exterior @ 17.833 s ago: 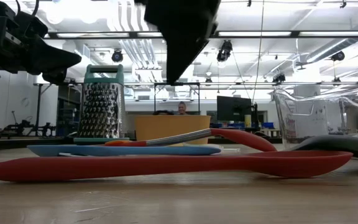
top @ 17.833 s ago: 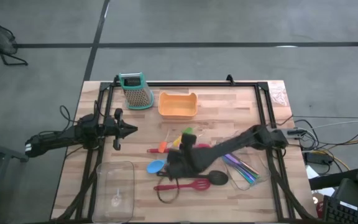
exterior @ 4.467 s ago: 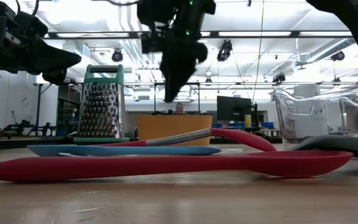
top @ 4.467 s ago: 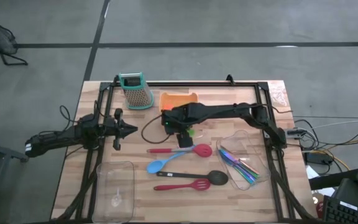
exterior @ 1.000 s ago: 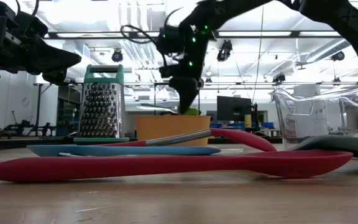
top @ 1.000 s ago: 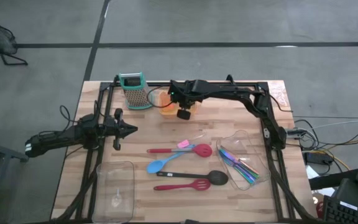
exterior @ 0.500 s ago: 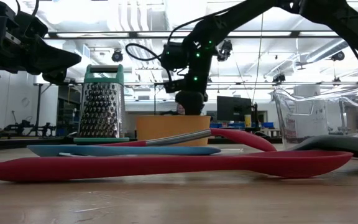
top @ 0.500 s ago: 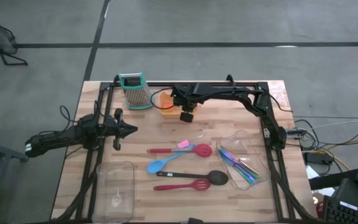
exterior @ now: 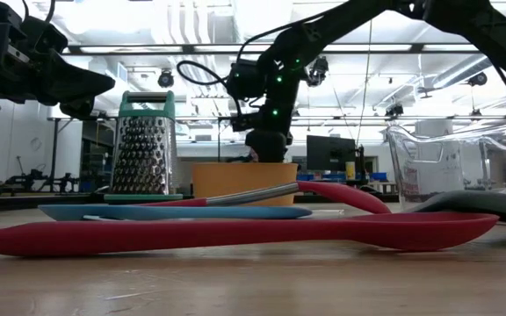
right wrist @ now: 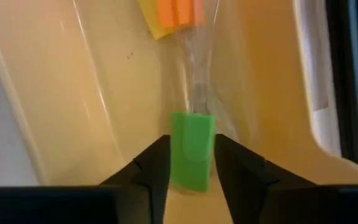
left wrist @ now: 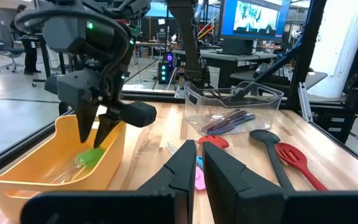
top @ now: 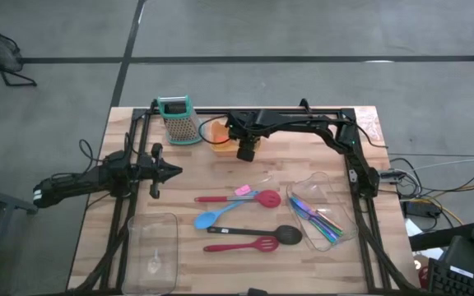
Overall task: Pick & Place Kitchen Items
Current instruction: Put the pink spatula into the yellow bin
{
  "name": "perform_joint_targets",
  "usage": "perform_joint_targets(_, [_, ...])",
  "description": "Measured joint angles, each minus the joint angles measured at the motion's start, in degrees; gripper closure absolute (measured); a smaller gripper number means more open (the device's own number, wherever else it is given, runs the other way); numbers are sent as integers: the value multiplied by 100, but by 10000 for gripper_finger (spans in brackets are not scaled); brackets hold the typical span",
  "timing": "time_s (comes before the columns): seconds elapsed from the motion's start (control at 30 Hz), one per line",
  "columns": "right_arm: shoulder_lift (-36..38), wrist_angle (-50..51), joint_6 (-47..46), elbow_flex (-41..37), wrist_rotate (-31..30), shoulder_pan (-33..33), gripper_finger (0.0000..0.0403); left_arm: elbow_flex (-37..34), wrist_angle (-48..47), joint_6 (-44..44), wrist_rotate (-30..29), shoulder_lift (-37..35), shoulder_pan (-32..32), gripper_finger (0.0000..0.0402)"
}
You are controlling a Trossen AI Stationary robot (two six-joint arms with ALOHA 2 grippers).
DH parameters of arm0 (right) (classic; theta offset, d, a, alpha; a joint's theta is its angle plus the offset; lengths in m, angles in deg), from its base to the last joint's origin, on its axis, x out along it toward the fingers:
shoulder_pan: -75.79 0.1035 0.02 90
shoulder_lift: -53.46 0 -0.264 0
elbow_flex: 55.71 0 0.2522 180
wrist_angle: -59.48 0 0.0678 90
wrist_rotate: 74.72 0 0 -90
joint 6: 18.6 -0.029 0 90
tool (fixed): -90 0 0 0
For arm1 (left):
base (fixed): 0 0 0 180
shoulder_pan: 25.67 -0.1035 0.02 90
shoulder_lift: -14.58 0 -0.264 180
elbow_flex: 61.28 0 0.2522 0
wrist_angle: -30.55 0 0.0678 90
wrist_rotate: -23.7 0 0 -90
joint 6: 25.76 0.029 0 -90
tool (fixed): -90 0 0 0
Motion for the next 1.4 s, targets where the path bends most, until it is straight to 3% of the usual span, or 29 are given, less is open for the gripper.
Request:
perform_joint_targets(0.13, [0,338,11,228,-4,12,241,0,0,-1,0,1,-2,367])
perform_joint_targets(0.37, [8,1867,-80,952,-17,268,198,0,0,0,0,2,-2,367])
perform_joint_targets(0.7, [323,2271,-93,1087,0,989,192,0,-2,0,0,1,-2,367])
perform_joint_targets(0.97, [535,1937,43,415,29,1488,206,0,4,0,0,0,0,367])
perform_joint_targets(1.1, [535,1092,259,-137,495,1604,208,0,4,-1,1,0,-1,367])
perform_joint_targets(1.4, [529,-166,320,-912,748,1676,189,0,7,0,0,0,0,367])
